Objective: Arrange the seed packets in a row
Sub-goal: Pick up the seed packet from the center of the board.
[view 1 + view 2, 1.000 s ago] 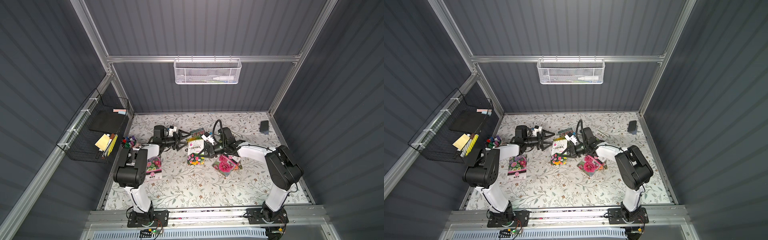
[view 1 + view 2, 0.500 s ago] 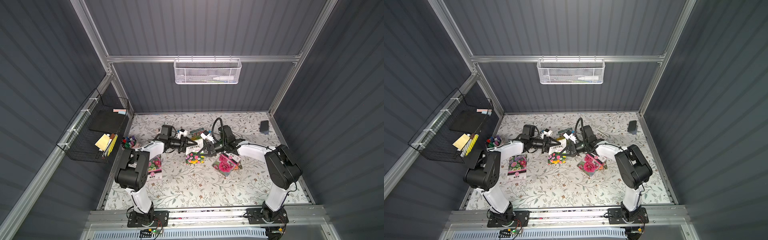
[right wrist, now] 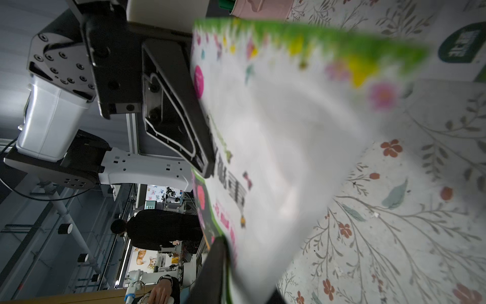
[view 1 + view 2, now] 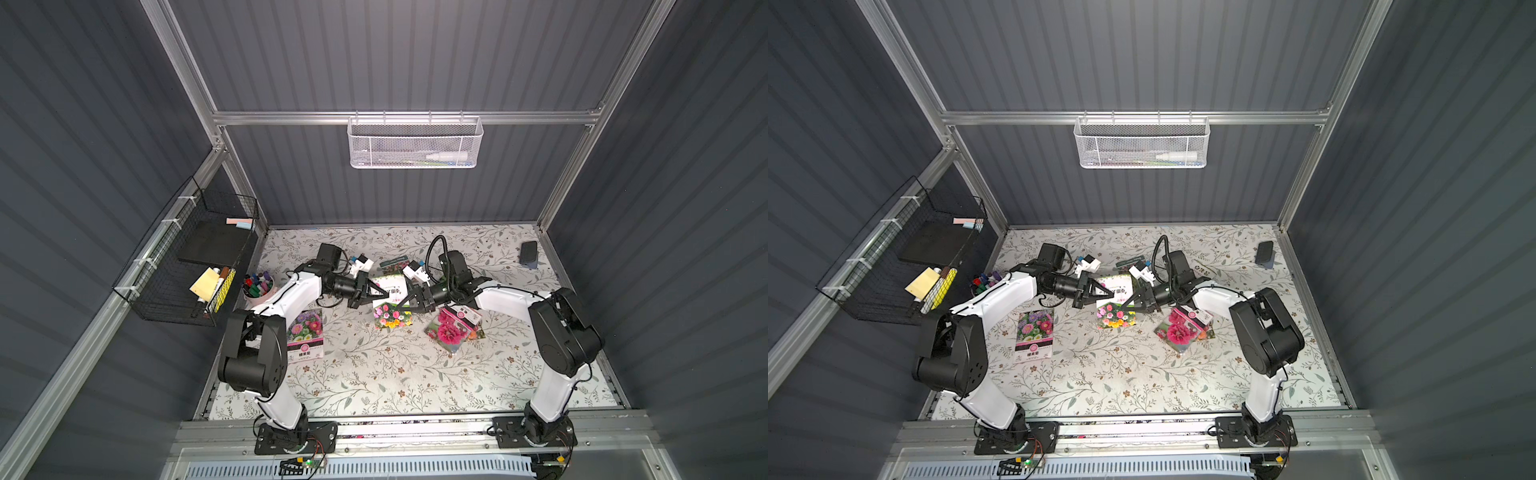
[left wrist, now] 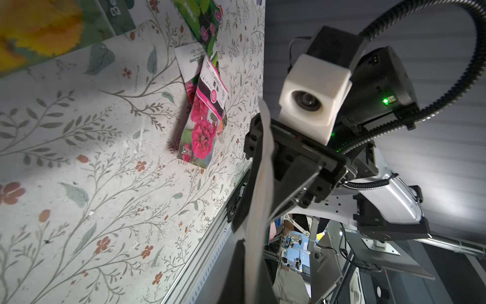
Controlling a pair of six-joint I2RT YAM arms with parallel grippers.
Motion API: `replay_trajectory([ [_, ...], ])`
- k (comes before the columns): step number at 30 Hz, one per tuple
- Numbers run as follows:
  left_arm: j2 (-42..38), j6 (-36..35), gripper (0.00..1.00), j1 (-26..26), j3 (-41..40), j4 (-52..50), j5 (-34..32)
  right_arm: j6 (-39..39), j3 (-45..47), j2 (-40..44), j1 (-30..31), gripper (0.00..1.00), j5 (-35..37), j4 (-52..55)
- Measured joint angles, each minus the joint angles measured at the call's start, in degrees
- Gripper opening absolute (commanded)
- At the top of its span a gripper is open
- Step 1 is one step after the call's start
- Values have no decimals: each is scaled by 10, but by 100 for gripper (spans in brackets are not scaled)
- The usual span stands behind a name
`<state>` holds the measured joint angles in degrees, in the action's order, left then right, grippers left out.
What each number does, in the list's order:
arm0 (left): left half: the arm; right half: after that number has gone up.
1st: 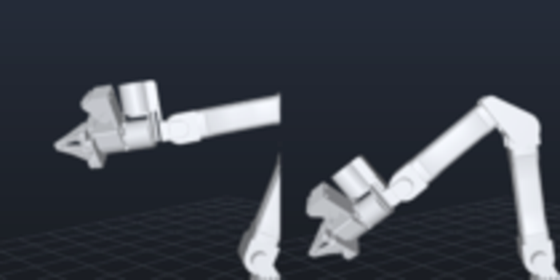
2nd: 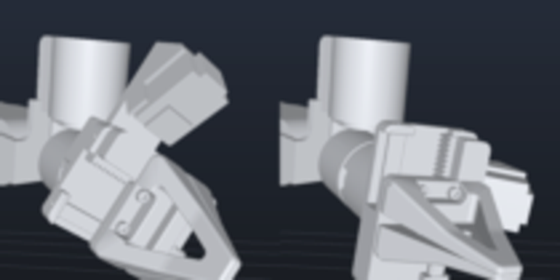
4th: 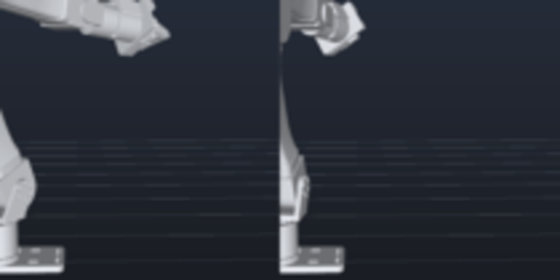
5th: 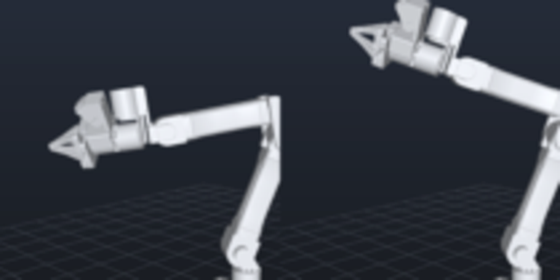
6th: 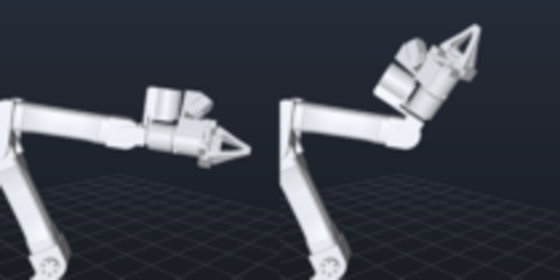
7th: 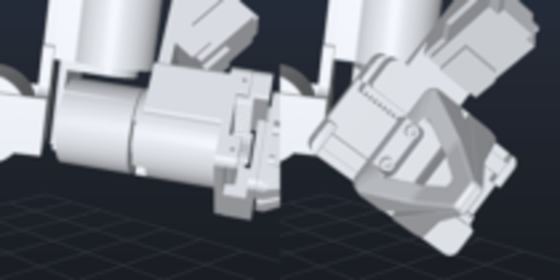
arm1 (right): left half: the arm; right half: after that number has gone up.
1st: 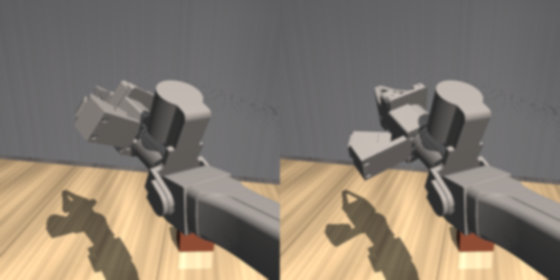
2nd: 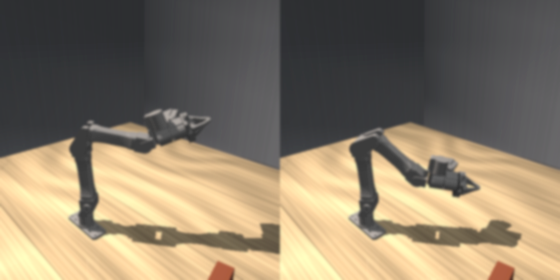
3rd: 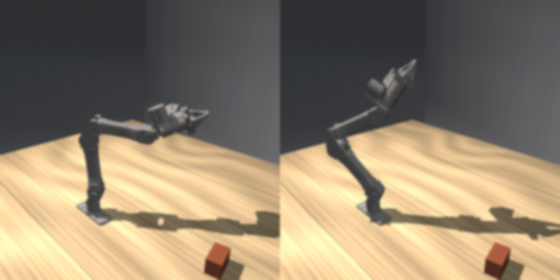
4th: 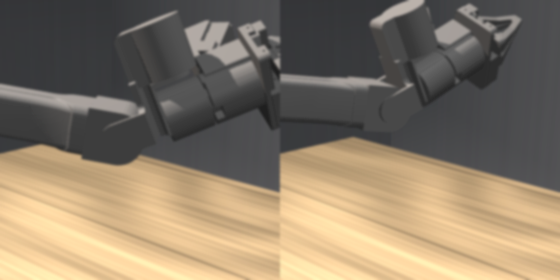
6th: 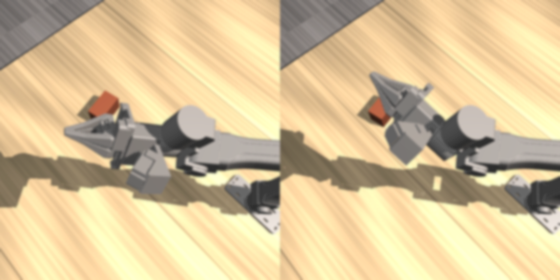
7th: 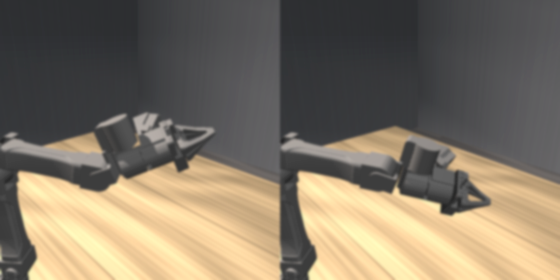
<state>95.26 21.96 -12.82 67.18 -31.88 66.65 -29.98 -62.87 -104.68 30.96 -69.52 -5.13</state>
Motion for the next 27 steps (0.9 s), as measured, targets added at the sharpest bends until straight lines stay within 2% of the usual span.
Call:
replay_trajectory([
  [1,-6,-2,0,0,-4,-3,-19,0,0,0,-5,98,12,5],
  [3,-21,-1,0,0,-18,-2,-73,-6,0,0,-16,99,45,15],
  [6,-51,9,0,-11,-58,22,-195,-49,25,8,-31,99,101,-14],
  [10,-74,32,0,-36,-125,96,-367,-148,91,38,-28,99,173,-79],
  [15,-70,71,0,-78,-188,218,-523,-296,125,59,18,99,262,-175],
  [22,-45,108,0,-120,-252,464,-662,-488,145,31,98,97,381,-340],
  [27,-17,158,0,-134,-275,613,-719,-556,146,-13,118,96,456,-414],
])
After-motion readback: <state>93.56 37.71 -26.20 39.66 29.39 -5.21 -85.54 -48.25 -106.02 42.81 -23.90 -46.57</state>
